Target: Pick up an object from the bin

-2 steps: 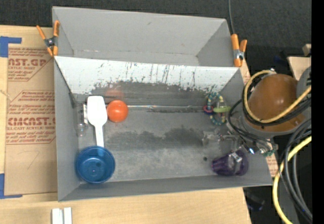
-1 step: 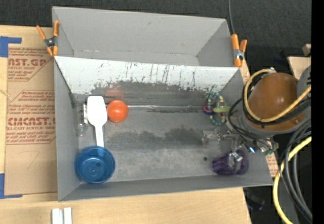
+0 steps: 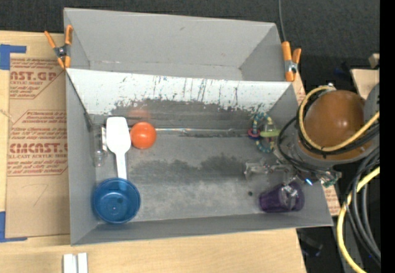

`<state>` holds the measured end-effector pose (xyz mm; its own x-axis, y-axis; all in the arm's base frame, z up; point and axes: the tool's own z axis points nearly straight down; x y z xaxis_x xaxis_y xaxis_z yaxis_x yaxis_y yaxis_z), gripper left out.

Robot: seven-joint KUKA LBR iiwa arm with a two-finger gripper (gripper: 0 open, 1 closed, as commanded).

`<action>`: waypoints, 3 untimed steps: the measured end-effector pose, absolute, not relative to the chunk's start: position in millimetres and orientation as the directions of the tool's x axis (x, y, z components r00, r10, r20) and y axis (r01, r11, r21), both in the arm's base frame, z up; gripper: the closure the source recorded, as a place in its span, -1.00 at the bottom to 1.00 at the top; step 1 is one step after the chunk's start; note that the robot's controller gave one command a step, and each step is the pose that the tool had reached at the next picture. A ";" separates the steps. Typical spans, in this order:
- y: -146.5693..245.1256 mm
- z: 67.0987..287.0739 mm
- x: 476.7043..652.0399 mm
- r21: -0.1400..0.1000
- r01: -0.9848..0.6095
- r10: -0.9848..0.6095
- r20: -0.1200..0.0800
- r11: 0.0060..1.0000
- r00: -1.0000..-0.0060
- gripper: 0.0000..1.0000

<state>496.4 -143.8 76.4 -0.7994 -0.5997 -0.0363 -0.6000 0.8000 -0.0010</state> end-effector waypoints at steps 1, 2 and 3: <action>-143.8 76.6 496.2 -0.001 -0.598 -0.598 -0.037 0.801 -0.801 -1.00; -135.0 71.0 516.1 -0.010 -0.783 -0.783 -0.039 0.622 -0.621 1.00; -135.0 71.0 516.1 -0.010 -0.783 -0.783 -0.040 0.622 -0.621 1.00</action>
Offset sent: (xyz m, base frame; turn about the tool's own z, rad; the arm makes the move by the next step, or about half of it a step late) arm 0.0184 0.0061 -0.0064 -0.2579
